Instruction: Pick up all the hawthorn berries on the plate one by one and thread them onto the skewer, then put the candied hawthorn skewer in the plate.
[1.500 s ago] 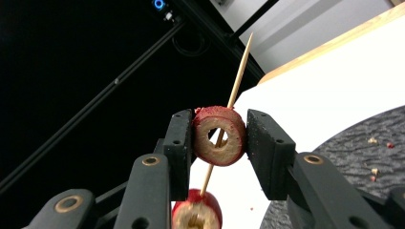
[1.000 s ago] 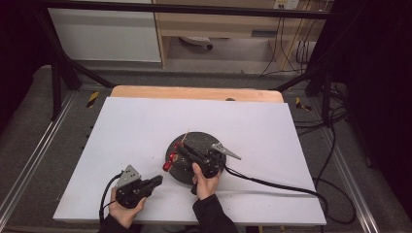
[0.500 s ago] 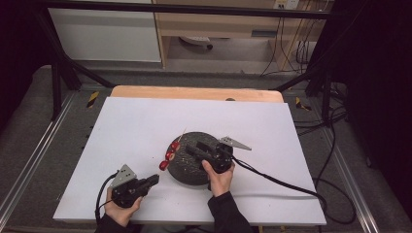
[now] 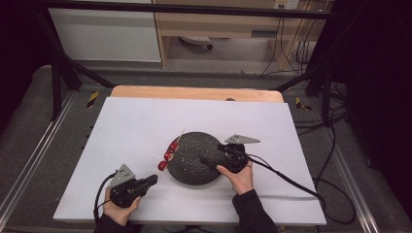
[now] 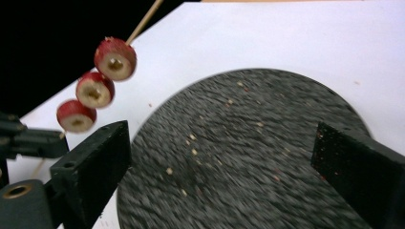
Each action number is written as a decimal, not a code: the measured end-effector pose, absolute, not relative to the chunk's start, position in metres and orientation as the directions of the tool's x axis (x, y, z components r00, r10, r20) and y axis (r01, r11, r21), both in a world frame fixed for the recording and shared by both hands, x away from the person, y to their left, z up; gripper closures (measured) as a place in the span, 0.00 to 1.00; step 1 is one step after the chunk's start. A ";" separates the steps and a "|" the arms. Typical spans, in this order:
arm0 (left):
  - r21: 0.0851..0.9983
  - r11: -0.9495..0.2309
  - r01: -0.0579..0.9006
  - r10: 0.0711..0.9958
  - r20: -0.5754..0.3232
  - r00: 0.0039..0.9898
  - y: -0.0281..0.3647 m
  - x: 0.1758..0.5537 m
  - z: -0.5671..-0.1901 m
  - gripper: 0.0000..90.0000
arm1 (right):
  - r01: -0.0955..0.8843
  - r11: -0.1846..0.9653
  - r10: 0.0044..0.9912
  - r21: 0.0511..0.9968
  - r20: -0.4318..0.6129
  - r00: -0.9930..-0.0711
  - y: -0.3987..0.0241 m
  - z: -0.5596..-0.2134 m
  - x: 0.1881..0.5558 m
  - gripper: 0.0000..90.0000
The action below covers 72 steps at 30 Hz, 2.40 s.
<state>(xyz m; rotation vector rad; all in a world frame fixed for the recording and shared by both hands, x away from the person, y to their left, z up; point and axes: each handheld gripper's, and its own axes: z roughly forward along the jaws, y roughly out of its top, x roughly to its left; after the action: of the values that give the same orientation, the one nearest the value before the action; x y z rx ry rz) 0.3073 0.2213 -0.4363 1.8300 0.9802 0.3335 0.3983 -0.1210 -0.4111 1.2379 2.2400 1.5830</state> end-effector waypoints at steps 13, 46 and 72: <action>0.850 -0.214 0.481 0.740 -0.181 0.648 0.218 0.308 -0.435 0.98 | 0.549 0.230 0.701 0.804 0.254 -0.666 -0.179 -0.432 0.385 0.01; 0.768 -0.377 0.518 0.712 -0.117 0.692 0.182 0.347 -0.396 0.98 | 0.547 0.299 0.730 0.782 0.181 -0.658 -0.254 -0.461 0.360 0.01; 0.602 -0.542 0.586 0.717 -0.033 0.696 0.131 0.386 -0.409 0.98 | 0.538 0.286 0.713 0.793 0.199 -0.672 -0.259 -0.457 0.356 0.02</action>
<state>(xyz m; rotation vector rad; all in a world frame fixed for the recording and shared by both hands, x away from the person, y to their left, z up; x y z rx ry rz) 0.3855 0.1308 -0.4091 2.3146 0.9935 0.2905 0.3559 -0.2591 -0.4570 1.1639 2.3569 1.3317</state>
